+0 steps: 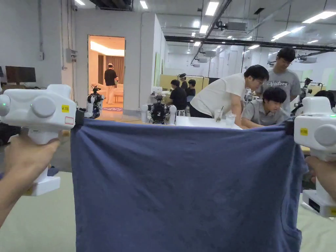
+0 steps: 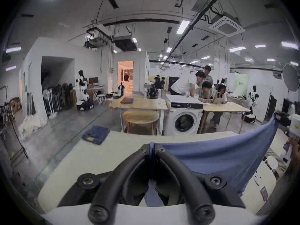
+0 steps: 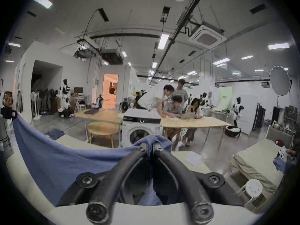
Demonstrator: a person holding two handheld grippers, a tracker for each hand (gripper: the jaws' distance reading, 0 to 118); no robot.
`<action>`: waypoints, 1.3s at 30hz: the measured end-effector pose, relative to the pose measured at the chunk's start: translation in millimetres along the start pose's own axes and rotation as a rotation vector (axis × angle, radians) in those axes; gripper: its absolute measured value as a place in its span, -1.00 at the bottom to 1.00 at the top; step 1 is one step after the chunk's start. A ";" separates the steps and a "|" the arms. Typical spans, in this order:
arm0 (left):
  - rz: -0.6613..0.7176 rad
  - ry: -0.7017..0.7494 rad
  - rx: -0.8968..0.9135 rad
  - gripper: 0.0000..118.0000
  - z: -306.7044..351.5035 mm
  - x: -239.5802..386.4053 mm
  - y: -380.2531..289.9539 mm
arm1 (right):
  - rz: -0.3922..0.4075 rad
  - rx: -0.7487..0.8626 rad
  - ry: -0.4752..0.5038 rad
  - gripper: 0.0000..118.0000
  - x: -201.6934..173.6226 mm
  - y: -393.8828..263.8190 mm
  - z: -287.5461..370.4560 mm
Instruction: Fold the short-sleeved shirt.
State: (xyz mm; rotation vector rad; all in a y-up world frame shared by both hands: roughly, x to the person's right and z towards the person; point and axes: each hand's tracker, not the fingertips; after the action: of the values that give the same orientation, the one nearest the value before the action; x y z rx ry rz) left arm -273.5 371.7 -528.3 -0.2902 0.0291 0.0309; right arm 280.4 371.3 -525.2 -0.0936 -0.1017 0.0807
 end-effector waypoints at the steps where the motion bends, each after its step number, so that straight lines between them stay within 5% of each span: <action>1: 0.015 0.005 0.008 -1.00 -3.5 1.3 9.7 | 0.008 0.014 -0.012 -0.96 -1.1 7.9 -3.9; 12: 0.057 0.021 0.096 -1.00 -44.8 -1.8 91.3 | 0.027 0.129 -0.055 -0.96 -10.4 80.8 -52.4; 19: 0.003 0.056 0.108 -1.00 -59.6 3.6 93.7 | 0.041 0.138 -0.066 -0.96 -18.7 72.2 -65.0; 31: 0.006 0.008 -0.043 -1.00 -59.9 -3.6 -60.9 | 0.038 -0.023 -0.047 -0.96 -15.6 -73.6 -27.9; 39: -0.002 0.003 -0.087 -1.00 -2.5 -5.8 -155.3 | 0.085 -0.097 -0.054 -0.96 -22.3 -149.2 46.6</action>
State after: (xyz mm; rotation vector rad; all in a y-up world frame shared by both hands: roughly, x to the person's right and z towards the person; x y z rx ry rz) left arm -274.0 222.1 -486.2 -0.3775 0.0305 0.0298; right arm 264.6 225.5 -466.7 -0.1929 -0.1562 0.1630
